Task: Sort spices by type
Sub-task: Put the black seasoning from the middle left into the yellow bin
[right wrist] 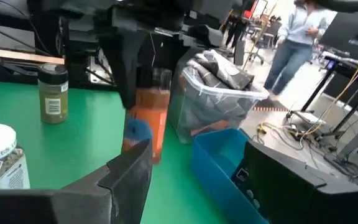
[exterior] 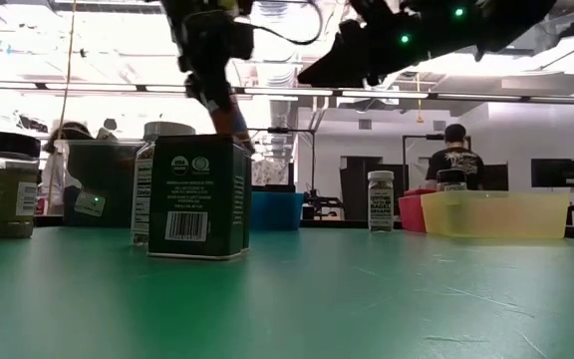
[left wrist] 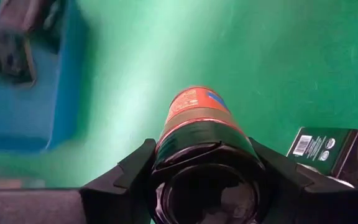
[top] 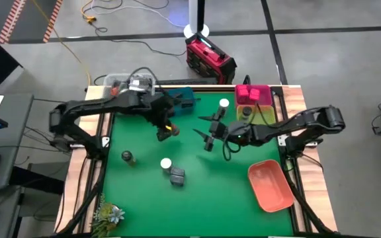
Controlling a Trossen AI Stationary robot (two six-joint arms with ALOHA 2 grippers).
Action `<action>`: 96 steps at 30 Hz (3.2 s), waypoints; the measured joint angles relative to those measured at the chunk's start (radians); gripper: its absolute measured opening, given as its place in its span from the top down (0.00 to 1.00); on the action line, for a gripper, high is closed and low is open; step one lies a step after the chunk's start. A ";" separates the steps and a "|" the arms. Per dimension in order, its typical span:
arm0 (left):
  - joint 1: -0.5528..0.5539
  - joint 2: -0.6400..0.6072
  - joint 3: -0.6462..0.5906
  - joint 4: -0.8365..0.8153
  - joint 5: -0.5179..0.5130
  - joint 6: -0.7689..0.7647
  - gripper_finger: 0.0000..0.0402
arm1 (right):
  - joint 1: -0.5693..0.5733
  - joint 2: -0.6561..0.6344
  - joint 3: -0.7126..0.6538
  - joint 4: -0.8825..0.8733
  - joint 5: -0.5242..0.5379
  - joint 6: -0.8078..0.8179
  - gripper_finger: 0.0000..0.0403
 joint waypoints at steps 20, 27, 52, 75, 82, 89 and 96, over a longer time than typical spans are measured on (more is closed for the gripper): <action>-0.098 0.192 0.311 -0.015 -0.060 0.215 0.51 | -0.038 0.063 0.004 0.006 -0.125 0.144 0.30; -0.104 0.193 0.311 0.007 -0.063 0.235 0.51 | -0.037 0.063 0.004 0.016 -0.131 0.144 0.31; -0.115 0.192 0.360 0.014 -0.075 0.216 0.33 | -0.053 0.063 0.004 0.006 -0.153 0.167 0.51; -0.199 -0.011 0.115 0.284 -0.198 0.255 0.34 | -0.068 -0.237 -0.221 0.025 -0.070 0.186 0.50; -0.196 -0.051 -0.211 0.792 -0.196 0.215 0.34 | -0.054 -0.156 -0.293 0.428 -0.207 0.162 0.49; -0.196 0.026 -0.246 0.960 -0.194 0.161 0.34 | -0.035 -0.021 -0.285 0.676 -0.250 0.113 0.47; -0.196 0.072 -0.244 1.052 -0.190 0.157 0.32 | -0.029 0.015 -0.265 0.709 -0.254 0.106 0.47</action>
